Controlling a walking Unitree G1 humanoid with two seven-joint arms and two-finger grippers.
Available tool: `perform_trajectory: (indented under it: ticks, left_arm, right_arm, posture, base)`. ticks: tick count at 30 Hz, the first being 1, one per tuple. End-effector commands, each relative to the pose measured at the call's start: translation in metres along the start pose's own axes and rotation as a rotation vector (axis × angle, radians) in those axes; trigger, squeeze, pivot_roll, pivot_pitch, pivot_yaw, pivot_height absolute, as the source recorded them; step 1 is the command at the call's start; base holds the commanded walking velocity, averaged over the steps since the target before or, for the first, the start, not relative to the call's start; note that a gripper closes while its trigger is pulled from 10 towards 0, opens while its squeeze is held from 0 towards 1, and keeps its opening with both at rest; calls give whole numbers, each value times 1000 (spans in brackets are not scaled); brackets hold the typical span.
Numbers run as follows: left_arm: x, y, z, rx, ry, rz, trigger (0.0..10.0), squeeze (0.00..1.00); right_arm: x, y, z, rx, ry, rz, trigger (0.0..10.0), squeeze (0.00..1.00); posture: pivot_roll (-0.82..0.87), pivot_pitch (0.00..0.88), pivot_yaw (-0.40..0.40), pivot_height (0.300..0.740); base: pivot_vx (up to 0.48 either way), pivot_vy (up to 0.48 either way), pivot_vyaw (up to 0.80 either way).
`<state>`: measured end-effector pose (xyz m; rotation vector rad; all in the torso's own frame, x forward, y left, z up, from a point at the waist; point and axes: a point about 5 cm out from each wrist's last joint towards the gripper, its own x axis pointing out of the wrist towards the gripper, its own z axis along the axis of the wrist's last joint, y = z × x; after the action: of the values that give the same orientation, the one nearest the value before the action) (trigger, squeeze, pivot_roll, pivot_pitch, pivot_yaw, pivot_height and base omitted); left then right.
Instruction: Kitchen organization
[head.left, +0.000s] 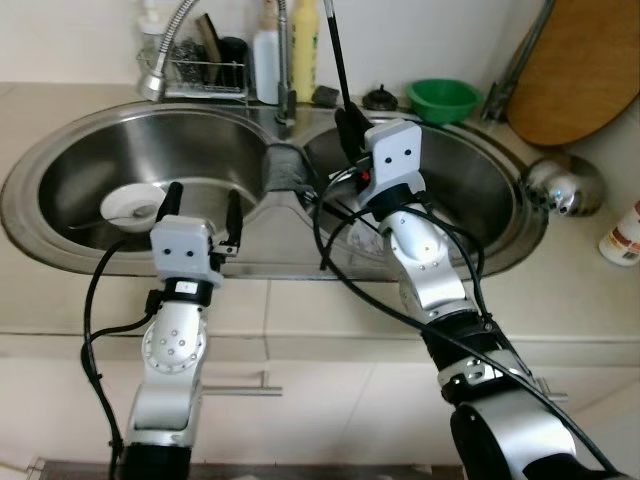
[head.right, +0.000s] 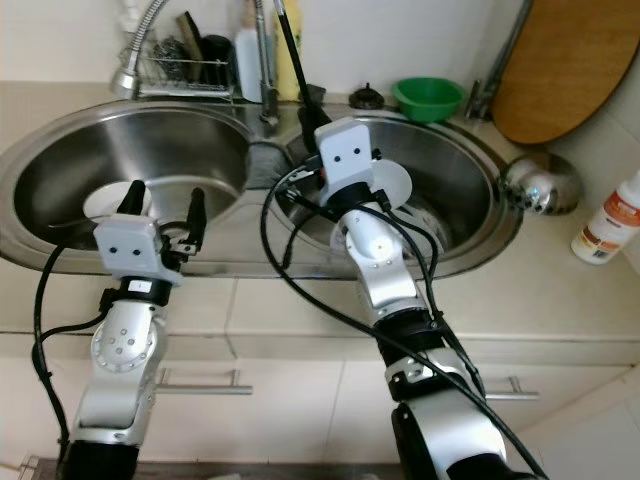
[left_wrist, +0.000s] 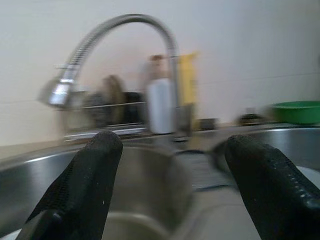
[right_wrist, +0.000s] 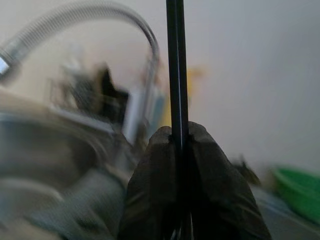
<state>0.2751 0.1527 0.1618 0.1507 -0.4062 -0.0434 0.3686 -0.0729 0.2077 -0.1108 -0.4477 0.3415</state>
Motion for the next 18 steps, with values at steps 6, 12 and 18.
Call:
perform_trajectory:
  ticks: [6,12,18]
  left_arm:
    - [1,3,1,15,1,3,10000,0]
    - [0,2,1,18,6,-2,10000,0]
    - [0,2,0,17,11,-8,10000,0]
  right_arm:
    - [10,0,-17,27,174,-49,10000,0]
    - [5,-13,-28,63,219,-133,10000,1000]
    - [1,-28,-31,59,232,-205,10000,1000]
  posture:
    - [87,5,-51,740]
    - [88,9,-51,740]
    - [84,9,-49,740]
  base:
    - [0,0,0]
    - [0,0,0]
    - [0,0,0]
